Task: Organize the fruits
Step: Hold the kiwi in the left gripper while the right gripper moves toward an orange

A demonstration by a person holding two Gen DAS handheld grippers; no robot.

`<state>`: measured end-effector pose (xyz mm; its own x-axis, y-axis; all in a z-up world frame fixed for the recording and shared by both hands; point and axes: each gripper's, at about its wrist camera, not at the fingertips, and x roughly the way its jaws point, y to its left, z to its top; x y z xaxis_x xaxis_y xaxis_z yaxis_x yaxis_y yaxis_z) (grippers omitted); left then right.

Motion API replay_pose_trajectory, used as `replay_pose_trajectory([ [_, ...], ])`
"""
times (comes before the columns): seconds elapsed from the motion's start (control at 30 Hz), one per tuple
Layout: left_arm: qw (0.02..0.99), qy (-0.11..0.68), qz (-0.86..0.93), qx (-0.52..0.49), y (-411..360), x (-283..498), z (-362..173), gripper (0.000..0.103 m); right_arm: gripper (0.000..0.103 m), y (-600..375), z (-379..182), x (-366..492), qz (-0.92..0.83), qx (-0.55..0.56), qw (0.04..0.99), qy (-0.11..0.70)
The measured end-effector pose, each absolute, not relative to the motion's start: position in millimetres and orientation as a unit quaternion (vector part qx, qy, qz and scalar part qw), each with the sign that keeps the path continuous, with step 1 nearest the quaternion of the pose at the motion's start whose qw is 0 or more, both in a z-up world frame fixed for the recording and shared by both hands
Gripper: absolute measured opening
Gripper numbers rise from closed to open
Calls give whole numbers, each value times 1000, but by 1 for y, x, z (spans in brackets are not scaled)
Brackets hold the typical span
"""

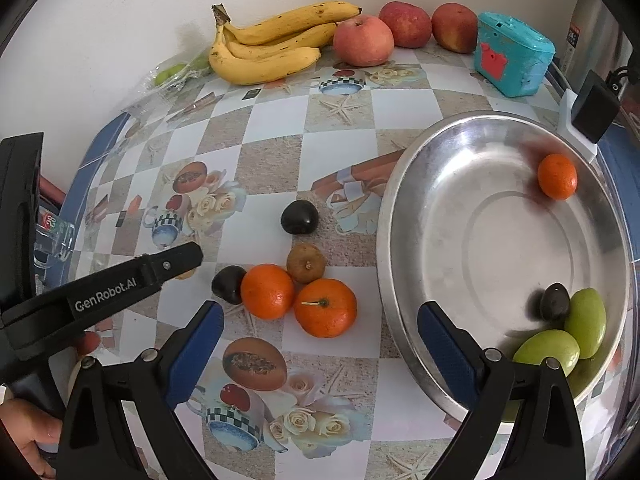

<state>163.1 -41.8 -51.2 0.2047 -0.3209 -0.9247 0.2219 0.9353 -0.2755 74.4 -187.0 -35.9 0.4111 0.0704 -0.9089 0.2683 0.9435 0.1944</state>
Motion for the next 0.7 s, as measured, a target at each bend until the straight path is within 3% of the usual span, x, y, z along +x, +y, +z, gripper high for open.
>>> replay_pose_trajectory([
  [0.43,788,595,-144,-61,-15,165,-35,28,98,-175,-30,76,-32,161,827,537],
  [0.7,783,601,-148,-68,-15,167,-37,28,98,-156,-41,78,-24,99,817,568],
])
